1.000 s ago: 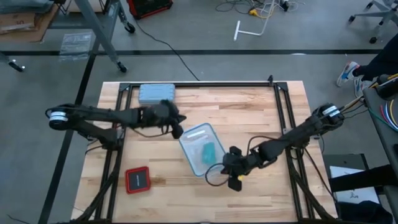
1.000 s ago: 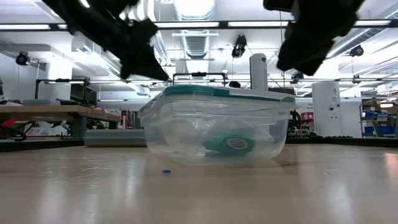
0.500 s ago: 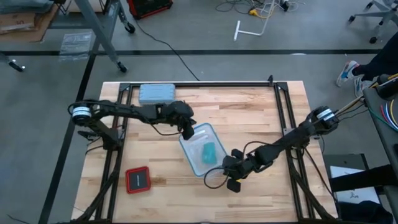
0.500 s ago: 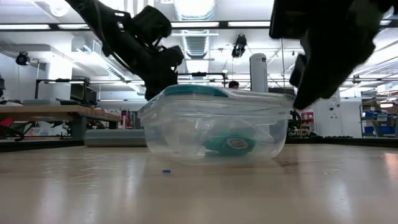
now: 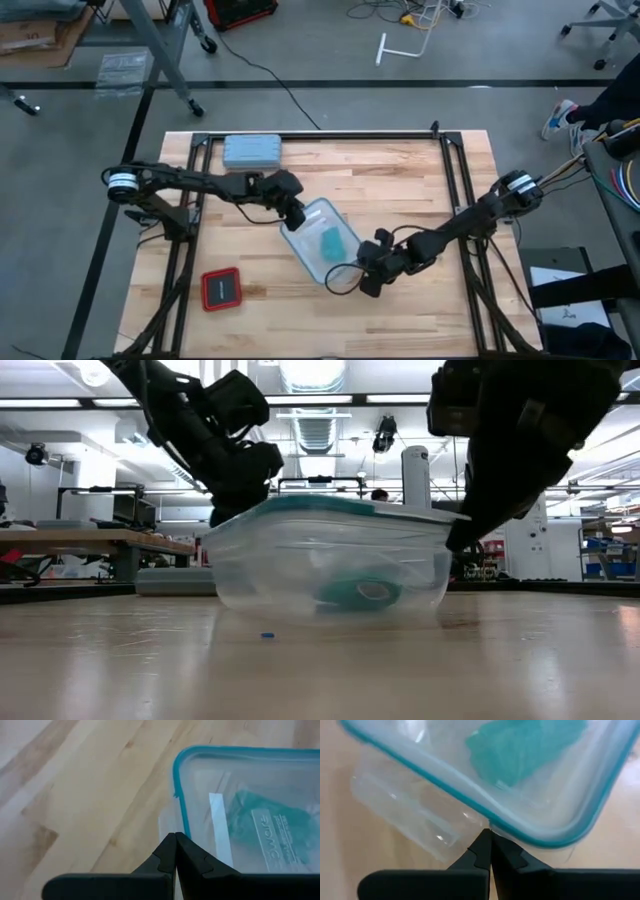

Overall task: Roll bandage
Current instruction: Close the transparent food container

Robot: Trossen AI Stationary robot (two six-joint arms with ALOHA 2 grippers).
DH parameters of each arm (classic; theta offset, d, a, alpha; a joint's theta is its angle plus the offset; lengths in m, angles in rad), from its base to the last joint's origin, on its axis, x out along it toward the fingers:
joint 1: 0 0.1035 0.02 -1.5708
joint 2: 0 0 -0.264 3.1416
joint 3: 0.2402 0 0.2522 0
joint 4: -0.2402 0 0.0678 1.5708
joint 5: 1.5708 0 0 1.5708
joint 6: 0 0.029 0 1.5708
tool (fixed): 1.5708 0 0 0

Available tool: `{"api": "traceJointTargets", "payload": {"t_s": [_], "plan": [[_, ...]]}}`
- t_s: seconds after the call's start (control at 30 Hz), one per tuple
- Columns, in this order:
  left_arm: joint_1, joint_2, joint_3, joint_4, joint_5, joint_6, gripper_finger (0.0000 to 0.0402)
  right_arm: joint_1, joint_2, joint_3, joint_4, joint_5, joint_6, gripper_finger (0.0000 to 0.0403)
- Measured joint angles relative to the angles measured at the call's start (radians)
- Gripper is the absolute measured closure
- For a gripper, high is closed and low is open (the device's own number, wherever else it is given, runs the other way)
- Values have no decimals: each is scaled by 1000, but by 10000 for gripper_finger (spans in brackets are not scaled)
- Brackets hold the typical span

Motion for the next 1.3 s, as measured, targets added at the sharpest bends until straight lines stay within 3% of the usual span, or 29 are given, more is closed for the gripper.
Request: {"api": "traceJointTargets", "payload": {"t_s": [0.27, 0.5, 0.87, 1.03, 1.17, 1.3], "plan": [[-75, -30, -1, -115, -91, -129, 401, -45, 0, 0, -62, 58, -75, 403], [-163, -94, -3, -278, -119, -248, 401, -77, -10, 0, -244, 196, -98, 403], [-306, -131, -4, -309, -181, -422, 401, -84, -175, -4, -427, 222, -127, 403], [-379, -131, -24, -280, -222, -507, 401, -59, -289, -78, -205, 118, -87, 403], [-429, -131, -67, -192, -255, -543, 401, -20, -316, -208, 60, 112, 5, 403], [-446, -131, -114, -79, -276, -556, 402, 15, -292, -302, 198, 128, 141, 403]]}}
